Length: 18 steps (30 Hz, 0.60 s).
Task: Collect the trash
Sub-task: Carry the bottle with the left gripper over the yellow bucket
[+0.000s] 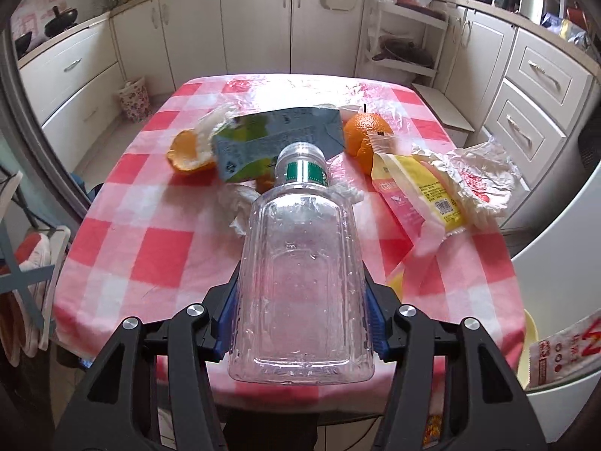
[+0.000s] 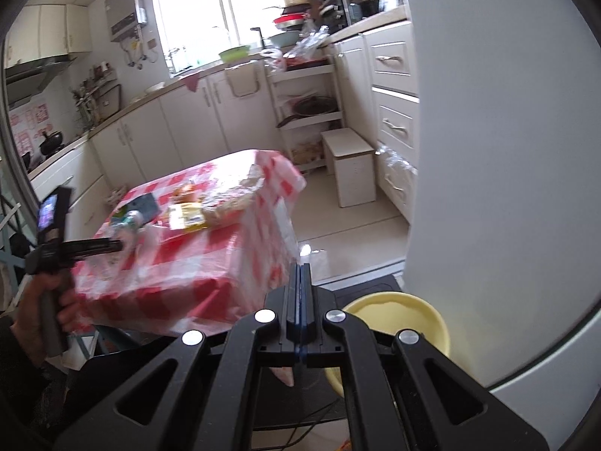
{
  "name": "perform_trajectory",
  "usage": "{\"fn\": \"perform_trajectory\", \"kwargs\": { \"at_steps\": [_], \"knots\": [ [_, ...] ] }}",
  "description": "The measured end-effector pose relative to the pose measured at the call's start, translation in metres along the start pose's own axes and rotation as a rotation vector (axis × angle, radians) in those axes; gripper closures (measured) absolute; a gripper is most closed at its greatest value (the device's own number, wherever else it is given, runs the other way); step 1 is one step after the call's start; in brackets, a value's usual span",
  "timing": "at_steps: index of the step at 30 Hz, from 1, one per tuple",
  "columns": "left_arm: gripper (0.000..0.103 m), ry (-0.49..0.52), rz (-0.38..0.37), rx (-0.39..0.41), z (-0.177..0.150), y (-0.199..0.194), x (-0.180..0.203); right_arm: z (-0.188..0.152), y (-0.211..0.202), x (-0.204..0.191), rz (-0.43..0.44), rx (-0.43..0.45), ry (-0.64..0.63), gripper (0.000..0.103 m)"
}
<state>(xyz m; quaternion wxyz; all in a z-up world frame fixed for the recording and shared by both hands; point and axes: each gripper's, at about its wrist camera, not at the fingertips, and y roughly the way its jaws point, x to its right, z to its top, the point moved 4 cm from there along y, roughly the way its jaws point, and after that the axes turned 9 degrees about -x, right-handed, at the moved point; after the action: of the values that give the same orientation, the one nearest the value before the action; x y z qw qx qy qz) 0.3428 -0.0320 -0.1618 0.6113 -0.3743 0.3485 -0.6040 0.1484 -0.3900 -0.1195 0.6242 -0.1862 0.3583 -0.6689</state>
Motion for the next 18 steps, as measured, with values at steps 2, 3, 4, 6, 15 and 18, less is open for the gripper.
{"fn": "perform_trajectory", "kwargs": {
  "at_steps": [2,3,4,6,15,18],
  "knots": [
    [0.051,0.000,-0.012,0.006,-0.006,-0.008,-0.003,-0.004,0.006,0.008,-0.023,-0.016,0.013,0.102],
    [0.051,0.000,-0.019,0.008,-0.008,-0.012,-0.004,-0.006,0.009,0.011,-0.031,-0.026,0.019,0.102],
    [0.051,0.000,-0.027,0.010,-0.010,-0.016,-0.005,-0.009,0.014,0.016,-0.040,-0.042,0.029,0.102],
    [0.051,-0.007,-0.050,0.013,-0.016,-0.024,-0.008,-0.014,0.023,0.022,-0.058,-0.069,0.043,0.102],
    [0.051,0.000,-0.132,0.097,-0.040,-0.079,-0.001,-0.031,0.072,0.050,-0.108,-0.229,0.103,0.102],
    [0.051,0.033,-0.186,0.130,-0.049,-0.100,0.012,-0.039,0.079,0.058,-0.107,-0.284,0.152,0.099]
  ]
}}
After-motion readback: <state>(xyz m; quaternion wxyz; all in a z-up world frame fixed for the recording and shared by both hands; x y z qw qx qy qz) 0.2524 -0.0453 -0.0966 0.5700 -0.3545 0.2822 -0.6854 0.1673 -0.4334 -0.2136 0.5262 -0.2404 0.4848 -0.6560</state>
